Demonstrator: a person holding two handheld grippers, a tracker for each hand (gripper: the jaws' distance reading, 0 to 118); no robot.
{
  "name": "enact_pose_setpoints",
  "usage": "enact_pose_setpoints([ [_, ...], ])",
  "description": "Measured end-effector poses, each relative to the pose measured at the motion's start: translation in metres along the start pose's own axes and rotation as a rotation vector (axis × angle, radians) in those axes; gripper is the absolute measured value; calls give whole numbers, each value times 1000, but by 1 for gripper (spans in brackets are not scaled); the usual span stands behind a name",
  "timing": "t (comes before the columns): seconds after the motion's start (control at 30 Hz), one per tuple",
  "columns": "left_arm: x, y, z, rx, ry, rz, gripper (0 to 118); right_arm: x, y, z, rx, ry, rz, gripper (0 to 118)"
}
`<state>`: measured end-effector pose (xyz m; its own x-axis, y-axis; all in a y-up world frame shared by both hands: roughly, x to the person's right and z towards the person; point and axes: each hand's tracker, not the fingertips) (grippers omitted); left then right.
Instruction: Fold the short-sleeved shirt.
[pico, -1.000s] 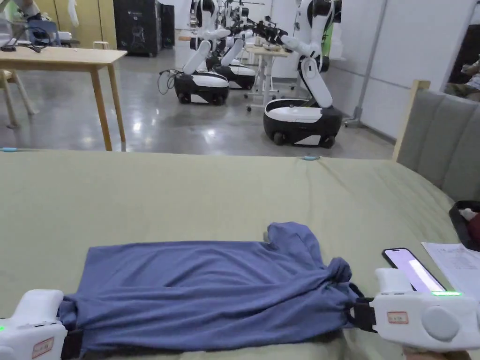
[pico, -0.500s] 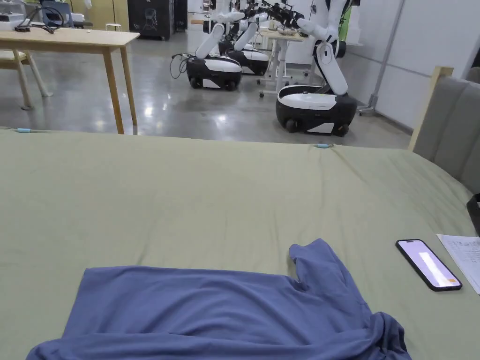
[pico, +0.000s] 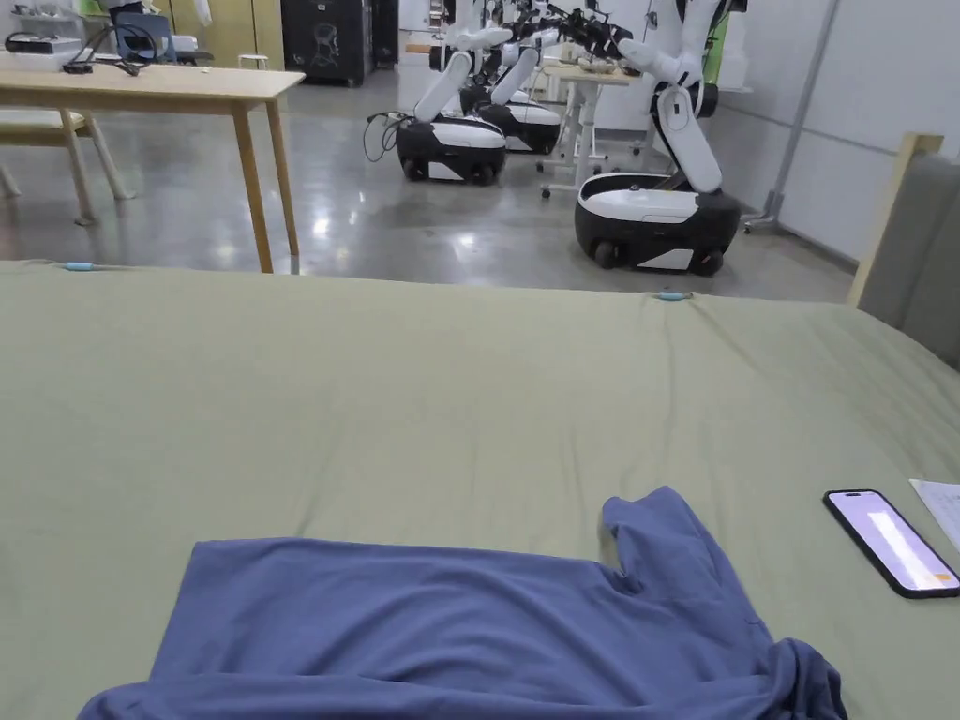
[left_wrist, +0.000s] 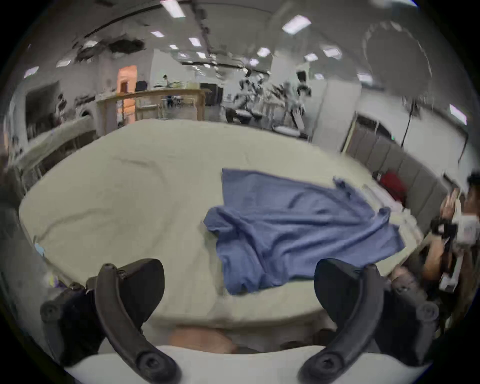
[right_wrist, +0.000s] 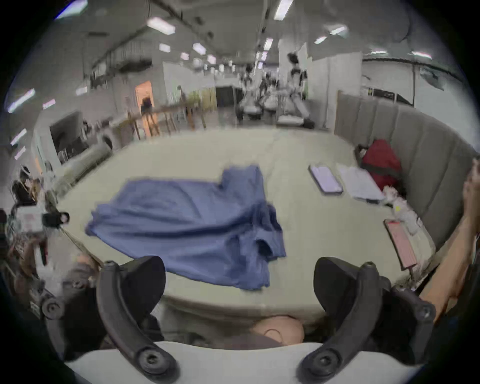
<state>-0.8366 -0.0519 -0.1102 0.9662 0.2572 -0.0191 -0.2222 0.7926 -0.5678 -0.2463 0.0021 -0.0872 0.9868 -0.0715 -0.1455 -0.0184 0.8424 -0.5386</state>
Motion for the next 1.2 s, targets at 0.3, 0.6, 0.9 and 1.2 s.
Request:
enact_pose_setpoints([
  [0.3, 20, 12, 18, 92, 6, -17, 0, -11, 10, 19, 108, 88, -111, 0],
  [0.6, 39, 139, -127, -33, -20, -175, 0, -22, 16, 12, 120, 108, -77, 0],
  [0.9, 8, 167, -306, -237, 31, -262, 112, -17, 18, 18, 107, 16, -84, 0],
  [1.2, 9, 128, -333, -274, 10, -313, 64, -17, 19, 11, 61, -30, -95, 0],
])
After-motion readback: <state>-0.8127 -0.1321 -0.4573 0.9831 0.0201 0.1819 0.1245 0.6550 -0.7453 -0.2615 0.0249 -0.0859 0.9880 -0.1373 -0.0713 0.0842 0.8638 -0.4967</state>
